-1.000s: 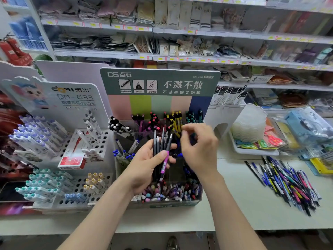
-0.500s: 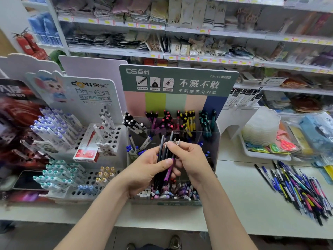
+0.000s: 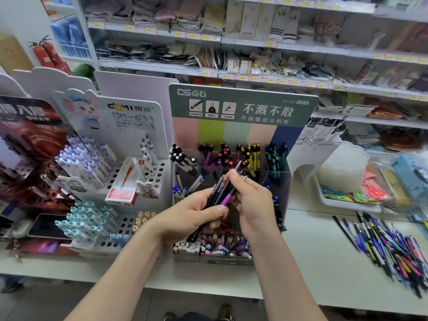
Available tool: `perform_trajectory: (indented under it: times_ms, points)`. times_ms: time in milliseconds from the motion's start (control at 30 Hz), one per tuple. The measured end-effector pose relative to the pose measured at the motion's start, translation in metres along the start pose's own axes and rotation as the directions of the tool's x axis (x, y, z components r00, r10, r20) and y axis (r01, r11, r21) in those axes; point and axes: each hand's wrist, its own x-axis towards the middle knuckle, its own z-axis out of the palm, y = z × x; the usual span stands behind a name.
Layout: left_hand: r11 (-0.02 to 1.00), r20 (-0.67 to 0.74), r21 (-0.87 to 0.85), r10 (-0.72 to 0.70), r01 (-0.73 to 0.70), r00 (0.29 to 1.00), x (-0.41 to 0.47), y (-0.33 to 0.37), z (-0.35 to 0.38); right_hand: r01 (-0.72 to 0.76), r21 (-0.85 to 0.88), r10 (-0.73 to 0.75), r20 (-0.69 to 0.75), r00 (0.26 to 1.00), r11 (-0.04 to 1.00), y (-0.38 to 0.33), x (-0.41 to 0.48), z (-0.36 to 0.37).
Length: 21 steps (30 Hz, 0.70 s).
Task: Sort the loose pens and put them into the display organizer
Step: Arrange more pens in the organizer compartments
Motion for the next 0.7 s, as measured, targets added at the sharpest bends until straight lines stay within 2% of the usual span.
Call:
perform_trajectory:
  times_ms: [133,233,367,433,533,600,700]
  points:
    - [0.995,0.038,0.032,-0.099,0.098,0.994,-0.003,-0.001,-0.006,0.044,0.08,-0.039,-0.064,0.997,0.996,-0.006,0.001,-0.002]
    - [0.991,0.043,0.081,-0.106,0.102,0.993,-0.003,-0.002,-0.007,0.023,0.115,-0.016,-0.067,0.998,0.993,-0.01,0.002,-0.006]
    - [0.993,-0.058,0.092,-0.074,0.079,0.996,-0.001,-0.001,-0.003,0.007,0.127,-0.005,-0.021,1.0,0.992,-0.013,-0.001,-0.01]
    - [0.993,-0.076,0.075,-0.085,0.091,0.993,0.0,0.0,-0.003,0.046,0.163,-0.038,-0.047,0.998,0.986,-0.016,-0.001,-0.011]
    - [0.984,-0.062,0.104,-0.138,0.144,0.989,0.0,-0.003,-0.007,0.162,0.214,-0.133,-0.144,0.981,0.963,-0.027,0.002,-0.015]
    - [0.98,-0.096,0.116,-0.15,0.161,0.984,0.001,-0.005,-0.007,0.297,0.2,-0.254,-0.216,0.943,0.934,-0.036,0.004,-0.022]
    - [0.975,-0.187,0.153,-0.133,0.162,0.973,0.004,-0.008,-0.004,0.461,-0.019,-0.451,-0.246,0.858,0.887,-0.038,0.007,-0.031]
